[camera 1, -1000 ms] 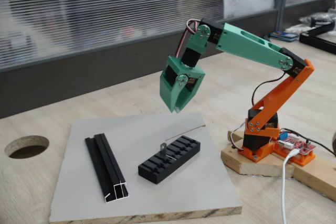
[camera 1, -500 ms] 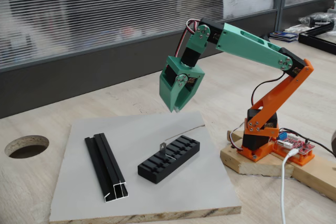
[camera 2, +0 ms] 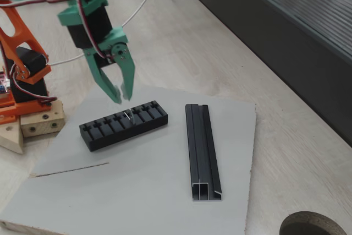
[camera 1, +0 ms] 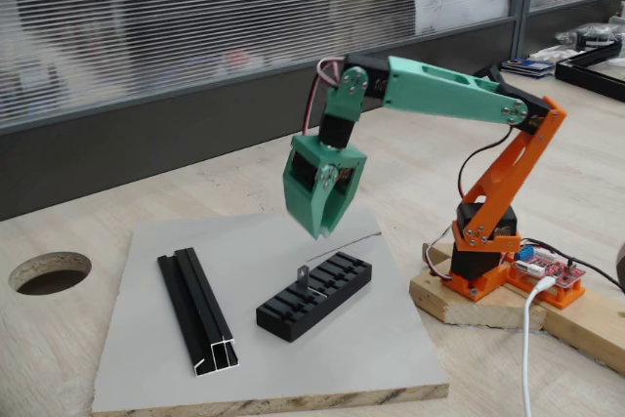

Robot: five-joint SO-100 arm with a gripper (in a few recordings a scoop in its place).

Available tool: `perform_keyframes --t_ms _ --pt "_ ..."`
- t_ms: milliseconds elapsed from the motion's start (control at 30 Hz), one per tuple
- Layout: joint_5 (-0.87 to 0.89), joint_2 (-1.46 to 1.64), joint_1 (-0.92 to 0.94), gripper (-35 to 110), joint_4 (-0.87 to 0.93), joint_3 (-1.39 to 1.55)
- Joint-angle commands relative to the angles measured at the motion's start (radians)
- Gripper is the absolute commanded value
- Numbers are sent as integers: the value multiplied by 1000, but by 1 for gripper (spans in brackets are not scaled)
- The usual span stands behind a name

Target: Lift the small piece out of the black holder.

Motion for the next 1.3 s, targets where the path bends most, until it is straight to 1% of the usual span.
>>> perform_keyframes --t_ms 0,167,333,400,667,933,1200,1267 --pt "-3 -26 -51 13 3 -15" --pt "-35 -66 -51 14 3 -5" --pt "-238 -100 -38 14 2 -18" --pt "-287 -100 -38 14 2 -18" --pt "-293 -100 -46 14 0 -21" --pt "-290 -100 -51 14 -144 -15" --pt "-290 -98 -40 14 -138 -5" --pt "-290 -89 -40 17 -138 -5"
